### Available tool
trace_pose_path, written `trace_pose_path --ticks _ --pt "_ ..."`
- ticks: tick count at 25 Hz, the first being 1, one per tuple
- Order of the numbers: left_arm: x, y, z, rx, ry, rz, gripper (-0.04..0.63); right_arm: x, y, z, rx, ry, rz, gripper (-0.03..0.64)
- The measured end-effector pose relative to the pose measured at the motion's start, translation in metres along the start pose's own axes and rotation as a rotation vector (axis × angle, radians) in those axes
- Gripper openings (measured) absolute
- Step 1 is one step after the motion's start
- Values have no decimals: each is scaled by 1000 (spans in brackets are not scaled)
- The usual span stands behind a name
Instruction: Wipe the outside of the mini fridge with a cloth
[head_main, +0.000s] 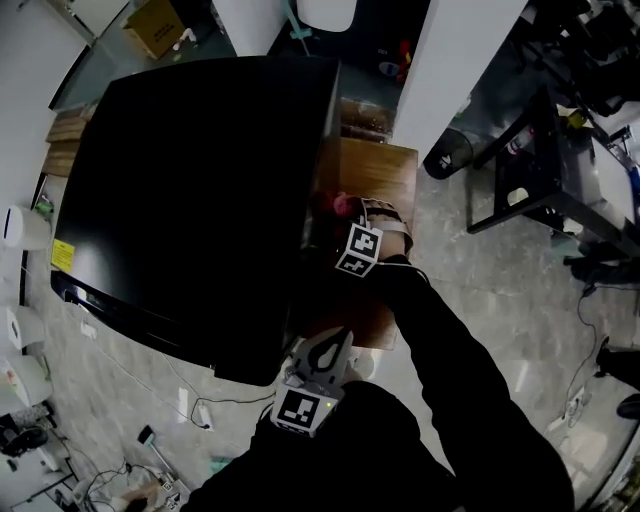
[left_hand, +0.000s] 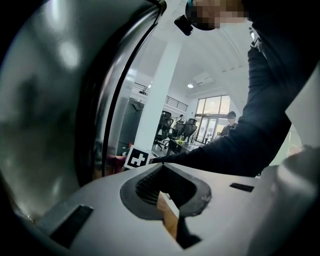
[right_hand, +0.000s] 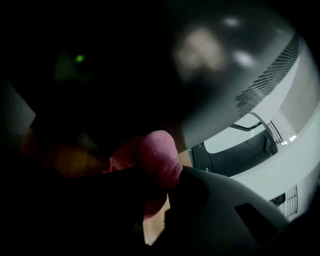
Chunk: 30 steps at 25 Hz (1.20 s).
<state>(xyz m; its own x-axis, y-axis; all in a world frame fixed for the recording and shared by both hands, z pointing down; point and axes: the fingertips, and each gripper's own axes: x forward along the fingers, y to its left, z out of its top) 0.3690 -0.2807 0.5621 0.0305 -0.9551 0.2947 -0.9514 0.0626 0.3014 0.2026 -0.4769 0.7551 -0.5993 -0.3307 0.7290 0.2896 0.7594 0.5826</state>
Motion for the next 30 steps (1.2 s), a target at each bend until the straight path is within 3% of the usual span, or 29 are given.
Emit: trace_pose_path --ticks 7,15,21,26,30 --pt "-38 -33 34 60 -37 -132 6 -146 -50 11 178 -67 -209 52" --pt "-107 -48 78 115 -107 -224 5 -317 -75 85 186 -152 -409 52" --pt "-143 -43 92 172 -151 -233 5 -387 -68 145 155 -227 -434 52" --pt "-165 -37 95 209 -193 -222 6 -391 -50 166 121 -211 -412 52" --pt "-172 -29 89 186 -163 -204 6 -383 -46 166 129 -201 -409 51"
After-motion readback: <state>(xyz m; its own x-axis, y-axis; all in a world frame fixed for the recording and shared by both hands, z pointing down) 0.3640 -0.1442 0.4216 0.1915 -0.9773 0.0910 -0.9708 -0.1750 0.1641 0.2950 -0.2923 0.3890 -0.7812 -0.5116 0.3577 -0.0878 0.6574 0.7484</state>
